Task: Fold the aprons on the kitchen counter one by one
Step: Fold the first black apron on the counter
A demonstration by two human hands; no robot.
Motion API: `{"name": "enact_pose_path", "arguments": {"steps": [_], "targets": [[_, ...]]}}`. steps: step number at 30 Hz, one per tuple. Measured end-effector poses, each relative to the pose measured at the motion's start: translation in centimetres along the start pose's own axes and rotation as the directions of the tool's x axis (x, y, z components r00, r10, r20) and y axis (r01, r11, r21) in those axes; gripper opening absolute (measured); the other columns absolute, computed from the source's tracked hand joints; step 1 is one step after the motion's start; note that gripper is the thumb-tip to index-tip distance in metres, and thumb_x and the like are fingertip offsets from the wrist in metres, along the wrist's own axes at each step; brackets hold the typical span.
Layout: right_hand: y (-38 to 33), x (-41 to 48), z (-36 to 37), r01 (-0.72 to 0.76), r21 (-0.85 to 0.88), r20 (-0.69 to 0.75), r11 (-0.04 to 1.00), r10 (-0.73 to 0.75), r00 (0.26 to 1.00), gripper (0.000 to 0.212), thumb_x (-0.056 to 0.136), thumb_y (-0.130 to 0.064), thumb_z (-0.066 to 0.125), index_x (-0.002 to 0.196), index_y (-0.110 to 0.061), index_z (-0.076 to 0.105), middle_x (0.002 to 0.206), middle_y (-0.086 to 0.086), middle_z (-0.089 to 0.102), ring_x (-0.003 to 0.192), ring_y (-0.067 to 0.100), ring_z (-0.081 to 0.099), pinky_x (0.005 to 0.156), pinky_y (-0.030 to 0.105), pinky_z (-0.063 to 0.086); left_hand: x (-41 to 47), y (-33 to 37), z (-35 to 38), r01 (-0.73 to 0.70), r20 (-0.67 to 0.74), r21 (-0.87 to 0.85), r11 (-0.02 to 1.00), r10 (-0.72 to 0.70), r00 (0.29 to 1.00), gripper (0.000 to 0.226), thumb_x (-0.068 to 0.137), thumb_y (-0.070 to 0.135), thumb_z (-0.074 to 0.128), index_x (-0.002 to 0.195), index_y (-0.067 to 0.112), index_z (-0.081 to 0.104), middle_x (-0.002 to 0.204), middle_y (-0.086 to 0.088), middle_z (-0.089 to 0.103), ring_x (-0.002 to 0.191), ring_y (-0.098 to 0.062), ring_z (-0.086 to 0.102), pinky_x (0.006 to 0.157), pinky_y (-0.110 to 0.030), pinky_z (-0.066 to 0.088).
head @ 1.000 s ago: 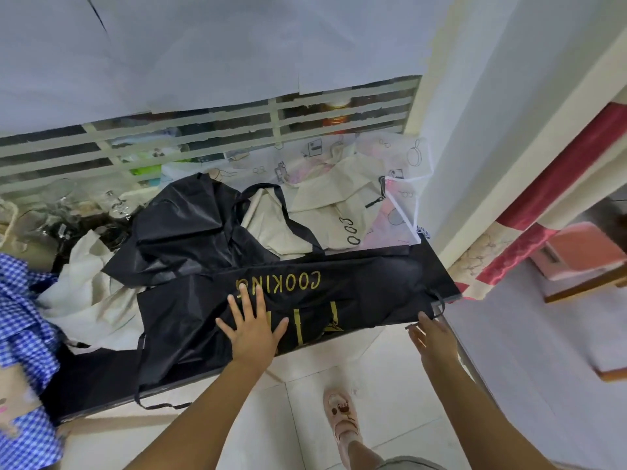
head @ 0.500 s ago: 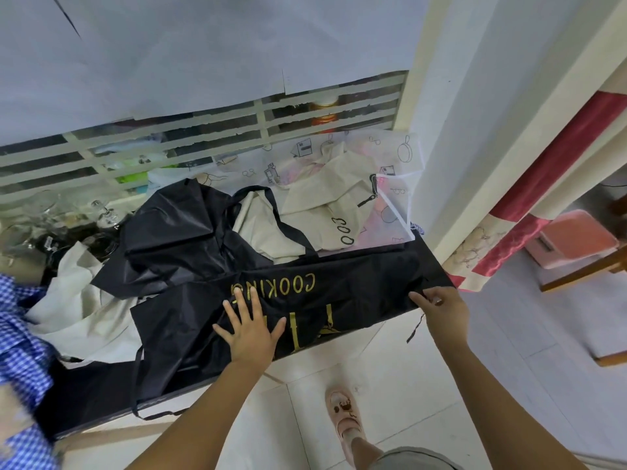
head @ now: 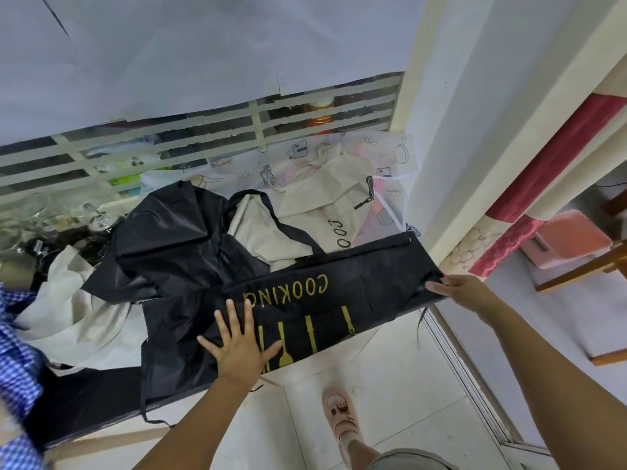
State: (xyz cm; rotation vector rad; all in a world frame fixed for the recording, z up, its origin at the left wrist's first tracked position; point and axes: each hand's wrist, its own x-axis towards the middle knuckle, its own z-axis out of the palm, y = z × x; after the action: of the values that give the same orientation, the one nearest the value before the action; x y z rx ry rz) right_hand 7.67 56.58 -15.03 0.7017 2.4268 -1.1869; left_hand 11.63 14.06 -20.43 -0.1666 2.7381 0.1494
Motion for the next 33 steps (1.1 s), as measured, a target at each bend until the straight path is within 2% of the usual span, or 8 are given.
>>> {"name": "enact_pose_path", "arguments": {"steps": [3,8,16,20,22,26,29,33], "targets": [[-1.8,0.8,0.3,0.107,-0.064,-0.04,0.992,-0.11,0.993,0.048,0.079,-0.026,0.076,0.058,-0.01,0.035,0.06,0.008,0.033,0.056,0.017,0.031,0.057,0.029,0.022,0.2,0.5,0.1,-0.085,-0.038,0.042,0.995,0.087,0.996,0.109,0.067,0.081,0.042,0.15,0.014,0.019,0.156,-0.019,0.019,0.139,-0.045,0.018,0.095,-0.076,0.018],[-3.4,2.5,0.7,0.168,-0.109,-0.082,0.98,-0.177,0.981,0.026,0.095,-0.023,0.055,0.086,0.002,0.055,0.079,0.013,0.056,0.075,0.027,0.052,0.067,0.034,0.037,0.7,0.6,-0.3,0.039,-0.075,0.047,0.998,-0.036,0.997,0.095,0.085,0.075,0.028,0.148,0.025,-0.022,0.153,-0.009,-0.031,0.144,-0.039,-0.016,0.107,-0.07,0.002],[-0.9,4.5,0.3,0.143,-0.274,-0.155,0.951,-0.19,0.969,0.023,0.096,-0.019,0.052,0.073,-0.019,0.051,0.072,0.002,0.056,0.075,0.026,0.052,0.064,0.034,0.033,0.5,1.8,0.1,0.217,-0.065,-0.074,0.973,-0.222,0.973,0.095,0.086,0.075,0.022,0.14,0.024,-0.037,0.154,-0.02,-0.026,0.144,-0.035,-0.019,0.109,-0.068,0.003],[-0.8,3.4,1.1,0.074,-0.017,-0.338,0.997,-0.075,0.938,0.024,0.091,-0.032,0.061,0.099,-0.011,0.055,0.086,0.004,0.06,0.078,0.024,0.057,0.071,0.034,0.043,0.5,1.8,0.2,0.219,-0.05,-0.079,0.973,-0.223,0.973,0.094,0.087,0.074,0.022,0.138,0.023,-0.039,0.154,-0.021,-0.027,0.144,-0.036,-0.021,0.108,-0.069,0.003],[-0.9,1.9,2.3,0.054,0.194,-0.449,0.98,0.04,0.892,0.036,0.083,-0.035,0.071,0.092,-0.007,0.049,0.083,0.007,0.054,0.073,0.024,0.052,0.068,0.033,0.04,0.4,1.9,0.1,0.222,-0.048,-0.093,0.971,-0.227,0.973,0.093,0.09,0.07,0.025,0.138,0.021,-0.038,0.154,-0.021,-0.026,0.144,-0.037,-0.021,0.108,-0.068,0.002],[0.3,-0.3,6.4,-0.165,0.625,-0.234,0.763,0.384,0.893,0.048,0.075,-0.036,0.079,0.062,-0.009,0.042,0.072,0.01,0.049,0.06,0.022,0.044,0.065,0.036,0.044,0.1,2.8,0.1,0.189,-0.067,-0.164,0.968,-0.202,0.977,0.087,0.097,0.048,0.036,0.137,0.015,-0.034,0.155,-0.023,-0.021,0.144,-0.04,-0.016,0.111,-0.065,0.003],[0.9,-0.7,7.5,-0.308,0.706,-0.195,0.637,0.594,0.781,0.057,0.07,-0.048,0.079,0.1,-0.009,0.05,0.104,0.011,0.047,0.084,0.022,0.051,0.079,0.037,0.051,-0.5,3.3,0.4,0.181,-0.058,-0.286,0.941,-0.205,0.977,0.082,0.098,0.031,0.039,0.144,0.014,-0.026,0.157,-0.019,-0.021,0.144,-0.038,-0.017,0.111,-0.065,0.001],[0.7,-1.6,7.7,-0.276,0.951,0.169,0.14,0.513,0.842,0.039,0.084,-0.028,0.072,0.107,-0.004,0.051,0.115,0.013,0.055,0.098,0.025,0.059,0.094,0.038,0.051,-1.2,4.2,0.9,-0.006,-0.232,-0.316,0.949,-0.071,0.97,0.074,0.092,0.034,0.032,0.149,0.014,-0.011,0.159,-0.013,-0.01,0.146,-0.032,-0.01,0.112,-0.061,-0.002]]}}
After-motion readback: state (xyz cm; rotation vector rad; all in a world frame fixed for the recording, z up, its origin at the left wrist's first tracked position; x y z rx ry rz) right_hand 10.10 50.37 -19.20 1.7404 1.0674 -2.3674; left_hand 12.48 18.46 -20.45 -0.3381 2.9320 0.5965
